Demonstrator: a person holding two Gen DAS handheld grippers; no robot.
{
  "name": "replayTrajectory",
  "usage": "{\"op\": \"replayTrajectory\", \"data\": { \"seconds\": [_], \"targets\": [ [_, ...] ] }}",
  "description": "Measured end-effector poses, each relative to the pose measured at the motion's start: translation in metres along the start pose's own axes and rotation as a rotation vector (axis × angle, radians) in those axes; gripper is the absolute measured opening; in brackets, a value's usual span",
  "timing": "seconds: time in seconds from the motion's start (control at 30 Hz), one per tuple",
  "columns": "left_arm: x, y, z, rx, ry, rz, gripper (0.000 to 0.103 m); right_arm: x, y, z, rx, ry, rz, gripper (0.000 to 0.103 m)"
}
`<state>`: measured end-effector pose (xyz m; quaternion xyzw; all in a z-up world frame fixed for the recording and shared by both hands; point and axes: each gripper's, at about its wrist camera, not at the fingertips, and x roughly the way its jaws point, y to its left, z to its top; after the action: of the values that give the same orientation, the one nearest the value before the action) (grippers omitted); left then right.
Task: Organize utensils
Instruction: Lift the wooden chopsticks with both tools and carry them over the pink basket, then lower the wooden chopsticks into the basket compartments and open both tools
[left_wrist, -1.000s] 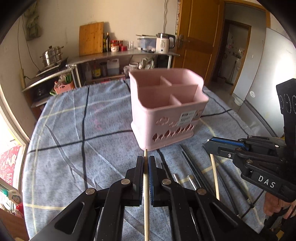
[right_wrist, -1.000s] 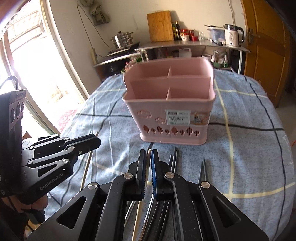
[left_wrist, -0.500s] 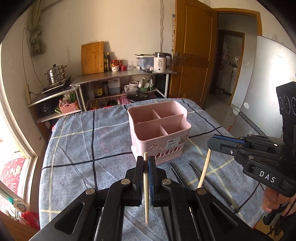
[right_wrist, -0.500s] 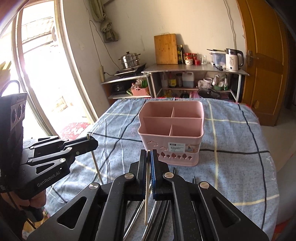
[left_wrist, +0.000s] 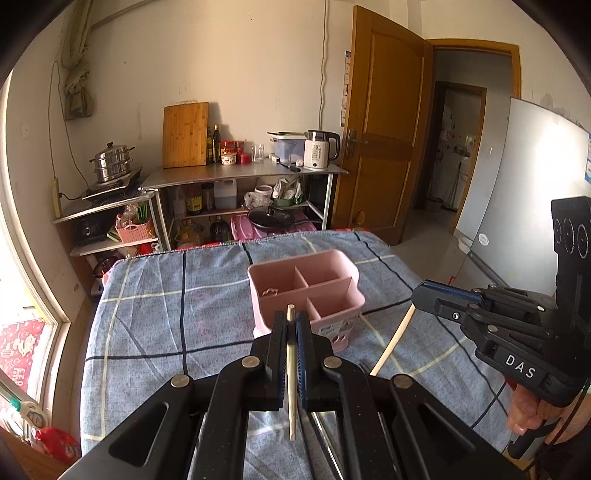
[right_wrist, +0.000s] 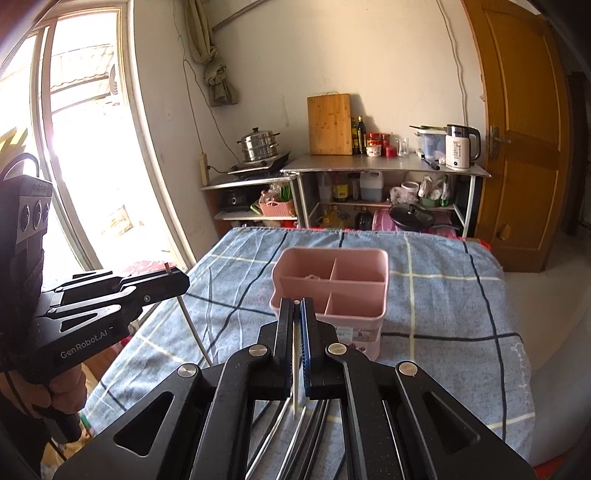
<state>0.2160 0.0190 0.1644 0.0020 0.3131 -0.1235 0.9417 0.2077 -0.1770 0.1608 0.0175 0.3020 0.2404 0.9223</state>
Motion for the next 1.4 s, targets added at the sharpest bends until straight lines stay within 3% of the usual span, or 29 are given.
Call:
{"op": "replayTrajectory", "data": {
  "seconds": [0.43,0.7,0.93,1.4],
  "targets": [
    [0.022,0.012,0.074,-0.058,-0.063,-0.014,0.005,-0.005,-0.017,0.060,0.011,-0.105,-0.024,0.004],
    [0.047,0.023,0.099,-0.087,-0.089,0.000,0.005,0.014,-0.026,0.084,0.039,-0.133,-0.026,0.004],
    [0.068,0.038,0.101,-0.118,-0.109,0.000,0.005,0.043,-0.026,0.088,0.047,-0.121,-0.018,0.004],
    [0.123,0.048,0.059,-0.135,-0.021,-0.010,0.005,0.092,-0.042,0.051,0.080,0.014,-0.015,0.004]
  ]
}}
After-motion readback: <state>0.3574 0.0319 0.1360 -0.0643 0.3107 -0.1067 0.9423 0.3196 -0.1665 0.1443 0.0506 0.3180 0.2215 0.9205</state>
